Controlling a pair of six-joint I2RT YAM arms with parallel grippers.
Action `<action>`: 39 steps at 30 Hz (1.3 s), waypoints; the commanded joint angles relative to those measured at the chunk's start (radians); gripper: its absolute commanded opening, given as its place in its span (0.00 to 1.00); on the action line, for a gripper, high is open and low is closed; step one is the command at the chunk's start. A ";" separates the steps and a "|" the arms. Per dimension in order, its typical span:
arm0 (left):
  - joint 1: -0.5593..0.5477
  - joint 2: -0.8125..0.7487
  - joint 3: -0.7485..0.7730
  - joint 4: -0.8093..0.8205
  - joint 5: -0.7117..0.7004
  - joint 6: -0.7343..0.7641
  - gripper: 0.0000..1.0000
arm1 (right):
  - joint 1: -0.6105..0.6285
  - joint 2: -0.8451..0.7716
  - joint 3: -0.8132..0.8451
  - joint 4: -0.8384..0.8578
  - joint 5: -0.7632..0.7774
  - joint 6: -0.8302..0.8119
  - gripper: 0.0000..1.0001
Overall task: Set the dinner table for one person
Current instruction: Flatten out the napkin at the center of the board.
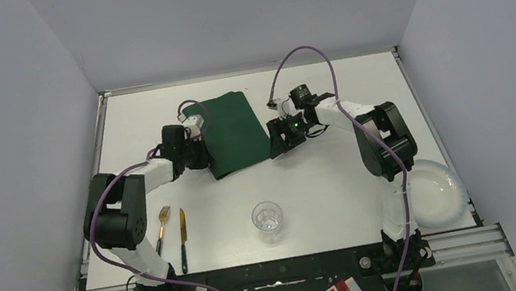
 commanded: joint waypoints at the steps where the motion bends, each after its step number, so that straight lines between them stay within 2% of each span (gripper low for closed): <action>1: 0.003 -0.009 -0.004 -0.031 0.022 -0.007 0.00 | -0.015 0.081 -0.058 -0.050 0.245 -0.039 0.64; 10: 0.004 -0.012 -0.005 -0.032 0.021 -0.004 0.00 | 0.032 0.158 0.005 -0.059 0.216 -0.027 0.64; 25: 0.004 -0.006 -0.004 -0.031 0.027 -0.009 0.00 | 0.066 0.184 0.026 -0.089 0.150 -0.030 0.65; 34: 0.005 -0.004 -0.003 -0.031 0.024 -0.009 0.00 | 0.102 0.199 0.056 -0.150 0.034 -0.057 0.67; 39: 0.004 0.002 -0.003 -0.031 0.027 -0.010 0.00 | 0.114 0.201 0.079 -0.183 -0.081 -0.079 0.67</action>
